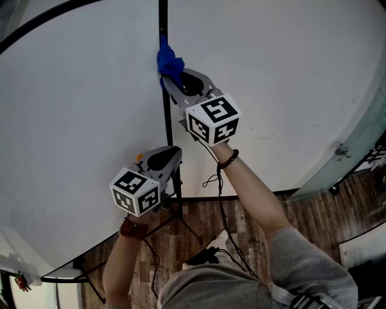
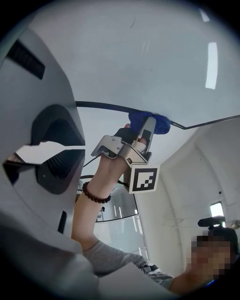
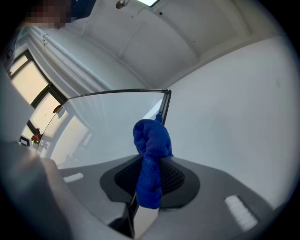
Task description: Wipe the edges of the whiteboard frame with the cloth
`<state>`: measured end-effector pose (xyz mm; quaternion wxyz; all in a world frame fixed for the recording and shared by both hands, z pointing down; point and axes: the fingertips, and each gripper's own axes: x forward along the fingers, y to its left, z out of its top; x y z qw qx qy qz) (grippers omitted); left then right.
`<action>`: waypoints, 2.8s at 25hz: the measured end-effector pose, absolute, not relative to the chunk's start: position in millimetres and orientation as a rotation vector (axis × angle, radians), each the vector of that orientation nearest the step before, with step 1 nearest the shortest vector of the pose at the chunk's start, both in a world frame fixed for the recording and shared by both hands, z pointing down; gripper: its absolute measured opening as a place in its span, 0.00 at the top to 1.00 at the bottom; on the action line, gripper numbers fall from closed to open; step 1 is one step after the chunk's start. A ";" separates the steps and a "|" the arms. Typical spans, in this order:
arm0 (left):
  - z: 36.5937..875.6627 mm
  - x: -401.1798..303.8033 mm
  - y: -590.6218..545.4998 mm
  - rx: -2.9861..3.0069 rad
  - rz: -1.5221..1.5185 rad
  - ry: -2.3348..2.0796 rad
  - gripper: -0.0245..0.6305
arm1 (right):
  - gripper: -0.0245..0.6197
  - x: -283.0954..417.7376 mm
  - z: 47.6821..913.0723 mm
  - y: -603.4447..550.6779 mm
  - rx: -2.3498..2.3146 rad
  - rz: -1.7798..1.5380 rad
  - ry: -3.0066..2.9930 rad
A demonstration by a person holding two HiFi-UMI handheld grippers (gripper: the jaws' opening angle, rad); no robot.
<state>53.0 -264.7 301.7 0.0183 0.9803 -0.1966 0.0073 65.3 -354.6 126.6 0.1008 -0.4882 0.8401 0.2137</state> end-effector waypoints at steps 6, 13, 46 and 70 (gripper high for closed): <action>301.9 53.2 -264.9 3.043 0.027 -0.611 0.92 | 0.82 65.7 128.3 -353.0 -1.447 0.632 2.475; 304.9 50.5 -267.6 3.036 0.031 -0.618 0.92 | 0.82 64.7 131.9 -354.1 -1.450 0.625 2.464; 309.5 46.4 -268.9 3.019 0.039 -0.632 0.92 | 0.82 65.7 152.1 -351.8 -1.473 0.592 2.443; 310.1 40.4 -257.8 3.012 0.038 -0.670 0.92 | 0.82 57.4 172.3 -345.3 -1.461 0.555 2.473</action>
